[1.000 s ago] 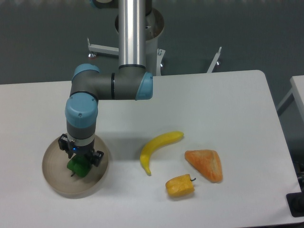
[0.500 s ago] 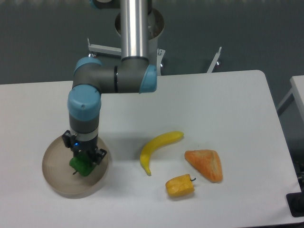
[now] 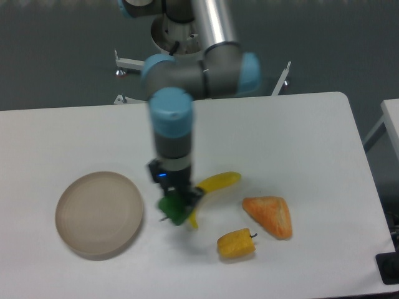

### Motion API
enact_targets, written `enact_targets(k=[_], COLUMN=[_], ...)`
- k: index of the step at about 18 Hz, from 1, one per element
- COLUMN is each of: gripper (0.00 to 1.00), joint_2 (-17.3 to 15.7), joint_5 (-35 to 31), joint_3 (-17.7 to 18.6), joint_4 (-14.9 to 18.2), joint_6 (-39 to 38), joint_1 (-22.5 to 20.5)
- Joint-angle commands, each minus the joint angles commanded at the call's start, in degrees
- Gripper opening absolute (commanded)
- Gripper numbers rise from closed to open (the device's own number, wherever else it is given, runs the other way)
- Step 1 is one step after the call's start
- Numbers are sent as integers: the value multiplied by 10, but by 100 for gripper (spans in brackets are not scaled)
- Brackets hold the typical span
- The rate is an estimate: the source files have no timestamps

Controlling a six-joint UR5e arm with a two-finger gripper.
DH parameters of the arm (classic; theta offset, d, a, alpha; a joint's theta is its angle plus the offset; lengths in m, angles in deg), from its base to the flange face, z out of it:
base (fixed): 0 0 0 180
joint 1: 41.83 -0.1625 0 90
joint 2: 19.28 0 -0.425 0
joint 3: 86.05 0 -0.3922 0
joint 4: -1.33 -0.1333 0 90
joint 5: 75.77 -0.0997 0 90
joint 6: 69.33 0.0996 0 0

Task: Pick up the green pepper from the plate
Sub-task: 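Lift the green pepper up off the plate toward the banana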

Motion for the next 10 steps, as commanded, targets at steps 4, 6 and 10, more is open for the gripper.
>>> enact_targets(k=[4, 6, 10], gripper=[37, 37, 37], joint_2=[4, 10, 16], joint_5=[-30, -32, -32], joint_3=[-11, -15, -13], joint_4=[2, 1, -3], joint_6=[51, 63, 70], joint_1=[-37, -45, -48])
